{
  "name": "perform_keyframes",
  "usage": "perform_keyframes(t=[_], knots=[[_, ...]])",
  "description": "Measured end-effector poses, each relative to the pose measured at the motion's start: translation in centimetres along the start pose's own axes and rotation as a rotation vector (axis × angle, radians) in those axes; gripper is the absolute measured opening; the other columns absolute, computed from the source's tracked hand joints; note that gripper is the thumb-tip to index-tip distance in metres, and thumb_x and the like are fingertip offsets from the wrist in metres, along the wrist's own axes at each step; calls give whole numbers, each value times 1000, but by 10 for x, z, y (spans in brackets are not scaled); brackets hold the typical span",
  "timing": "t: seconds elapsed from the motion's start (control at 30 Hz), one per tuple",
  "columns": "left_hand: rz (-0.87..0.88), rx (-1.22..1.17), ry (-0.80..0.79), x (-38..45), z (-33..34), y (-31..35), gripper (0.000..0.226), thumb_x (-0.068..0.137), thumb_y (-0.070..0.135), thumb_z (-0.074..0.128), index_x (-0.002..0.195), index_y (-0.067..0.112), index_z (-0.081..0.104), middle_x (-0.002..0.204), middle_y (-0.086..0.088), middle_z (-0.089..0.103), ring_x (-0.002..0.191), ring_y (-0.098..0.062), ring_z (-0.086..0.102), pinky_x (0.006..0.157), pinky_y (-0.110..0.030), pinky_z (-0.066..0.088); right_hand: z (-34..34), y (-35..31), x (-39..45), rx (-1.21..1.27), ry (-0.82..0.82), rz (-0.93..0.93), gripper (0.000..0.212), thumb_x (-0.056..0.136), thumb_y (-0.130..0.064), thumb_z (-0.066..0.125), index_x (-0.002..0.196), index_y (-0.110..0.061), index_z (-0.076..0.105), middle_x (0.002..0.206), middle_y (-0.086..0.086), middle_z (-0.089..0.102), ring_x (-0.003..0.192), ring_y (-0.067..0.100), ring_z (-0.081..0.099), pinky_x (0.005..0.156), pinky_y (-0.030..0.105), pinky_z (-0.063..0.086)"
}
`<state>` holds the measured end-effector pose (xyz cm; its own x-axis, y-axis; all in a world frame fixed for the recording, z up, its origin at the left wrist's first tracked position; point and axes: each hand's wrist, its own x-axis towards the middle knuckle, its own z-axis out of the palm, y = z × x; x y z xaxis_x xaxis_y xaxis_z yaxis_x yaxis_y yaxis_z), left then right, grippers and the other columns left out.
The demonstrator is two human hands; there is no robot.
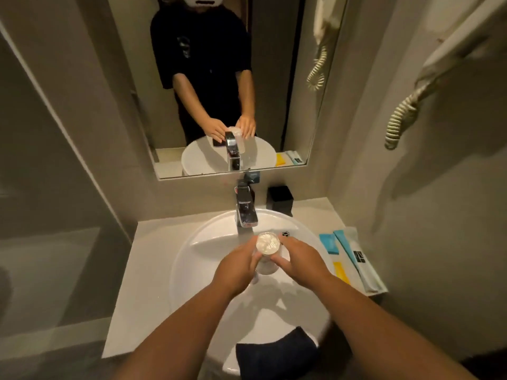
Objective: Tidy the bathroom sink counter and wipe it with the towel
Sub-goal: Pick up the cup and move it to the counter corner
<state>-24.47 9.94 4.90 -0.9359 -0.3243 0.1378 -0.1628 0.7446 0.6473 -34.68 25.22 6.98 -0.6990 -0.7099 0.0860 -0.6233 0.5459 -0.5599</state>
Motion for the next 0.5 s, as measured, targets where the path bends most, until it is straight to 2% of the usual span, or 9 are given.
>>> perform_keyframes(t=[0.1,0.2,0.3,0.4,0.5], knots=[[82,-37,-42,34,27,28,37,98,44,35,135,49,29,132,3,59,112,-21,57,81,-28,40,-24,41,5,-18,34,81,49,86,-54,56,130,-34,51,128,-6,63,111,18,59,90,32,45],[143,-79,-82,75,48,52,36,97,48,34,133,44,34,130,3,60,112,-20,57,83,-29,41,-43,80,22,-4,55,140,52,86,-57,55,132,-34,48,129,-6,63,110,16,59,90,28,44],[129,-78,-85,123,64,69,35,96,50,33,130,42,37,126,3,62,107,-21,59,80,-31,44,-64,115,55,6,81,147,53,86,-56,56,134,-33,48,131,-7,61,112,16,59,87,21,40],[93,-74,-85,174,79,77,35,99,43,36,134,40,37,127,3,61,110,-21,58,88,-40,48,-83,145,95,28,82,169,53,87,-55,56,134,-34,47,132,-7,60,114,17,58,89,22,38],[72,-79,-73,220,96,79,37,99,42,37,136,39,37,125,1,62,109,-22,59,90,-41,49,-93,174,134,34,68,193,51,87,-51,57,134,-34,46,130,-5,61,111,16,58,87,24,40]])
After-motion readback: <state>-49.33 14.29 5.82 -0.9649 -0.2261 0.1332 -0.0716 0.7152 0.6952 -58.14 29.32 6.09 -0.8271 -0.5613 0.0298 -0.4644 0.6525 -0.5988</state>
